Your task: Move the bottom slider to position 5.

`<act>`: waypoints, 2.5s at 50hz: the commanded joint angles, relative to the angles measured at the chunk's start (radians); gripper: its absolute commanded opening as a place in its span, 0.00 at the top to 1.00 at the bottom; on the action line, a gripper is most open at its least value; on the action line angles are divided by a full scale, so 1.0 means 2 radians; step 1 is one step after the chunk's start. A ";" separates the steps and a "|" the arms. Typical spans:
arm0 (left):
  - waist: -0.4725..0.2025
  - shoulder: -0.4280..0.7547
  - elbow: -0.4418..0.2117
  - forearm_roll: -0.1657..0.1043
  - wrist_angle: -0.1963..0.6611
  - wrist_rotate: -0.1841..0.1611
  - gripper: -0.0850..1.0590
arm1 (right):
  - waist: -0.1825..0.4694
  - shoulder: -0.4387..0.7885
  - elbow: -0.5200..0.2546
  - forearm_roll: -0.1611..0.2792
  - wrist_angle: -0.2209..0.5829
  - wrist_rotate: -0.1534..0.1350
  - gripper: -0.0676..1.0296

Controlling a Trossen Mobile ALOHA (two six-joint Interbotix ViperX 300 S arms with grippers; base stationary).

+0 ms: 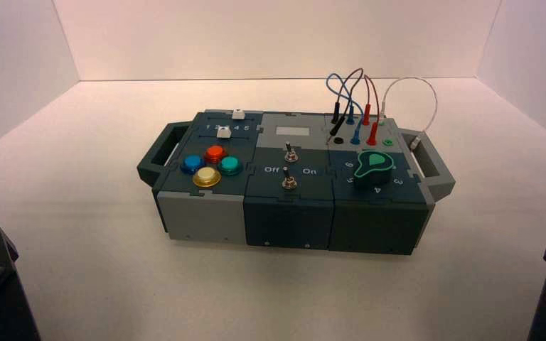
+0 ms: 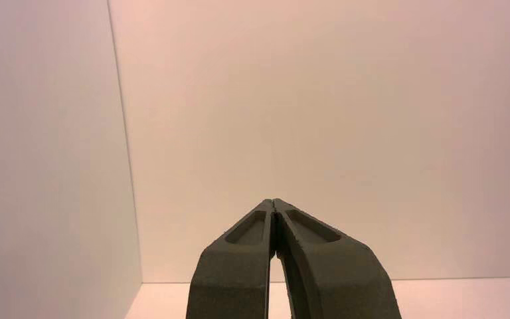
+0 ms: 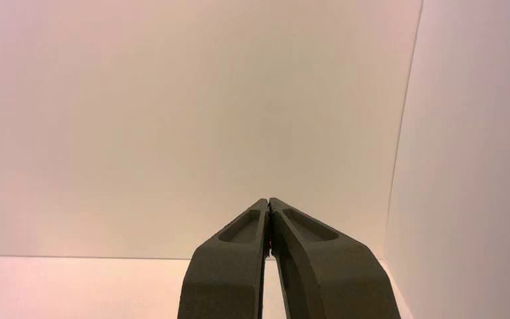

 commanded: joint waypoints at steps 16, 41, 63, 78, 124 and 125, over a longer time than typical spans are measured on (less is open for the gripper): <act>-0.001 0.002 -0.014 -0.001 0.008 0.002 0.95 | 0.000 0.002 -0.012 0.001 -0.001 0.000 0.96; -0.023 -0.004 -0.056 -0.002 0.162 0.002 0.95 | 0.002 0.008 -0.025 0.001 0.054 0.001 0.96; -0.065 0.021 -0.137 -0.027 0.470 0.002 0.95 | 0.066 0.066 -0.070 0.007 0.199 0.005 0.96; -0.114 0.145 -0.183 -0.051 0.599 0.001 0.95 | 0.146 0.124 -0.096 0.016 0.265 0.005 0.96; -0.214 0.328 -0.202 -0.088 0.538 -0.012 0.95 | 0.236 0.264 -0.146 0.083 0.353 0.003 0.96; -0.219 0.331 -0.201 -0.090 0.534 -0.013 0.95 | 0.236 0.264 -0.146 0.083 0.353 0.003 0.96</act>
